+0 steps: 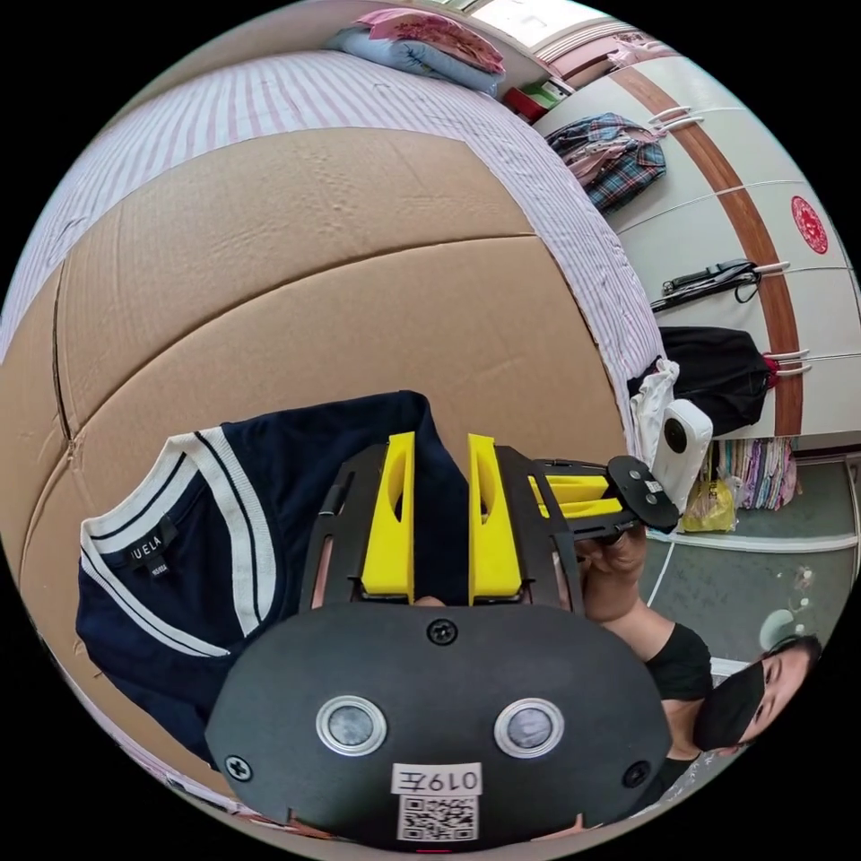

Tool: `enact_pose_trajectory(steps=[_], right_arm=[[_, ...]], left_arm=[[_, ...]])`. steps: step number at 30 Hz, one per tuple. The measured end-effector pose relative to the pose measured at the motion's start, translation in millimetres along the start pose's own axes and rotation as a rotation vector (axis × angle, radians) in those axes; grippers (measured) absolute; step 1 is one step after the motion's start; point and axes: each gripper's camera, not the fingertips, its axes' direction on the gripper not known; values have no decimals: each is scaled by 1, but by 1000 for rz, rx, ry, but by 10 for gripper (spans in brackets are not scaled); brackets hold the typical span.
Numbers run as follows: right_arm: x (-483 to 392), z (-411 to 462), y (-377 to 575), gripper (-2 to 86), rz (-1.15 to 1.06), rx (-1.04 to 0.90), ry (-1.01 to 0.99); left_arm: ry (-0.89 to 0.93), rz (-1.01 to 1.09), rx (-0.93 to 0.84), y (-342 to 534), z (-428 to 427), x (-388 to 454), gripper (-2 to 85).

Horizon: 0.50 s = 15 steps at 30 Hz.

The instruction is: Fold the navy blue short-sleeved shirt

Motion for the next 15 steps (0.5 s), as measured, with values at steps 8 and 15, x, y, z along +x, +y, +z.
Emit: enact_pose_trajectory(steps=[8, 15], right_arm=[[16, 1, -8, -2, 19, -21, -29], [29, -7, -12, 1, 30, -15, -58]], left_arm=[[-68, -35, -20, -3, 7, 2, 35], [-47, -62, -5, 5, 14, 0, 22]])
